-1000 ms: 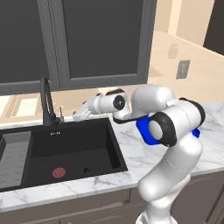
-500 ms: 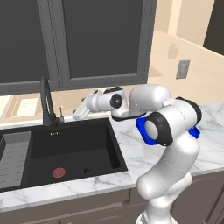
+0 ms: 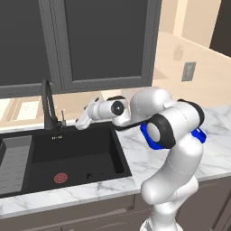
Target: Pick up all produce items and place them in the sink. Turn on the sink faucet to wash them. Then turn the sink off and put them in the tray.
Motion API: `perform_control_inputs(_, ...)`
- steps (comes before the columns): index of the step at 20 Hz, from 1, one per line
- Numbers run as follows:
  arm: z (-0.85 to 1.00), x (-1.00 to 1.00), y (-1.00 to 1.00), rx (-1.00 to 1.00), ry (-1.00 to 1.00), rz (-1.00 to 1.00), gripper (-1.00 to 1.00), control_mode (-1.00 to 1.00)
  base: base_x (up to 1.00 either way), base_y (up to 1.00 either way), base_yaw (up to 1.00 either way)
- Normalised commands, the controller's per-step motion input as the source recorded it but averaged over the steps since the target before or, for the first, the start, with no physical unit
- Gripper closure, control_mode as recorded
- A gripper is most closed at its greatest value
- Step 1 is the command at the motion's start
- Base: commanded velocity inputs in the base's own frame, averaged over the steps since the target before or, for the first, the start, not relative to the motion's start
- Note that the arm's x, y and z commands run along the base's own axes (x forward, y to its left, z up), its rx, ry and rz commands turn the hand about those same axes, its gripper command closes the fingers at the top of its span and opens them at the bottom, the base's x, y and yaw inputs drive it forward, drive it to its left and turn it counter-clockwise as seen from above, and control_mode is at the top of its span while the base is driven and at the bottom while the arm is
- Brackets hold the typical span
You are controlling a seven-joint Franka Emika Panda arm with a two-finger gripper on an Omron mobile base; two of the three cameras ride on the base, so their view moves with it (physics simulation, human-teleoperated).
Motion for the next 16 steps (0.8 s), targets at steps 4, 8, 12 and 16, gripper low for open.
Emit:
perform_control_inputs(4,-0.26,0.00,0.03,0.00,-0.06,0.03,-1.00,-1.00,0.00,0.00,0.00)
perform_control_inputs(8,-0.25,0.00,0.07,0.00,-0.16,0.05,-1.00,-1.00,0.00,0.00,0.00)
perform_control_inputs(12,-0.36,0.00,0.08,0.00,-0.12,0.05,-1.00,-1.00,0.00,0.00,0.00)
perform_control_inputs(16,-0.42,0.03,0.10,0.00,-0.06,0.05,-1.00,-1.00,0.00,0.00,0.00)
